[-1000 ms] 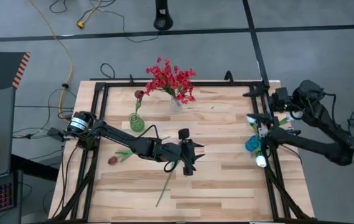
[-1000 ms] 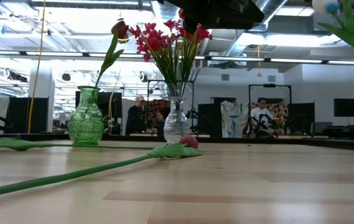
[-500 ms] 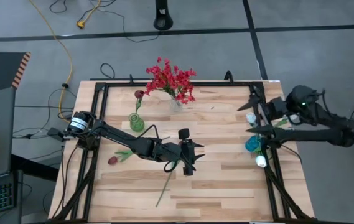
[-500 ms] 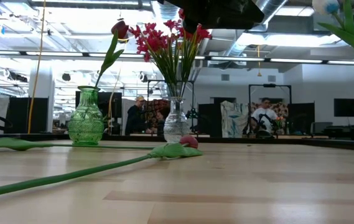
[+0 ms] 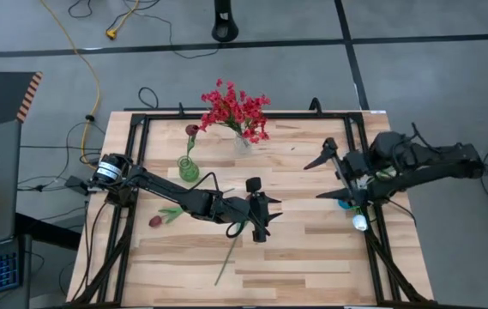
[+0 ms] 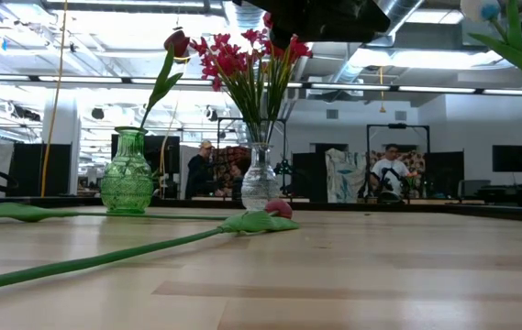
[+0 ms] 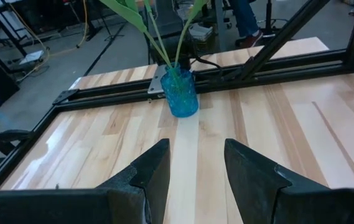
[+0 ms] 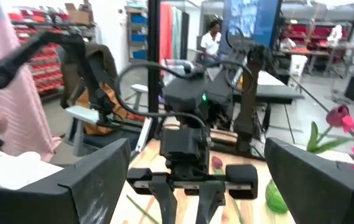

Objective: Sort flowers into vase by color
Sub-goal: Put the right dark red tulip into the green vase

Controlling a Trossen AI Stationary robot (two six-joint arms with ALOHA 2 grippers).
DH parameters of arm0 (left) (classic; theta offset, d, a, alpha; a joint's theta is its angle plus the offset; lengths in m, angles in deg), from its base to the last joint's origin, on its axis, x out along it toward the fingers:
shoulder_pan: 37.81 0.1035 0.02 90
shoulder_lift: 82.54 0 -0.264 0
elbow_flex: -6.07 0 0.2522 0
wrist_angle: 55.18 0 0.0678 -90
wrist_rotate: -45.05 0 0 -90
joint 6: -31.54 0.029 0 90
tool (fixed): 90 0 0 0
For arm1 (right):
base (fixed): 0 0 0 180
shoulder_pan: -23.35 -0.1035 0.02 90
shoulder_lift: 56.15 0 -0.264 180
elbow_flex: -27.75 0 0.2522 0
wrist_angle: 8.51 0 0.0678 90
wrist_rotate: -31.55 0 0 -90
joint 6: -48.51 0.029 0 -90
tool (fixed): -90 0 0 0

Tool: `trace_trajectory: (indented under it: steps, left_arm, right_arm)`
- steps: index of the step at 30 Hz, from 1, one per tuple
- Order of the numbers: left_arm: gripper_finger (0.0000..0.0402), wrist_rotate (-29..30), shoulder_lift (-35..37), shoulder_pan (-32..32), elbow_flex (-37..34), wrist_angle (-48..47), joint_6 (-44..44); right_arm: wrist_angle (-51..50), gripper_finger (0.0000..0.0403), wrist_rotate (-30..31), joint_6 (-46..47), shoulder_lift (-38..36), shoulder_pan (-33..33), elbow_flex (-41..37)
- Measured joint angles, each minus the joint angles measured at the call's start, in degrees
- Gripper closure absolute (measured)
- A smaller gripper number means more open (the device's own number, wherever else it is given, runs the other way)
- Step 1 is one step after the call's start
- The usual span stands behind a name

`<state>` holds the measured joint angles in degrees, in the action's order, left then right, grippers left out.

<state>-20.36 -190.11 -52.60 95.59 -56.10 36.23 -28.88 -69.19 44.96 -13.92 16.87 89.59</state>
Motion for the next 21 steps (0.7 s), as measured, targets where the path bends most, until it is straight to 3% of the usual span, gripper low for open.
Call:
trace_trajectory:
  steps: [13, 21]
  left_arm:
    - [0.0261, 0.4, 0.0, -2.0, 0.0, 0.8, 0.6]
    - [0.0261, 4.2, 0.0, -3.2, 0.0, 0.8, 2.2]
  right_arm:
    - [3.7, 0.0005, 5.0, 0.5, 6.7, -10.9, 0.0]
    - [0.7, 0.0005, 16.5, 0.3, 6.0, -19.4, 0.0]
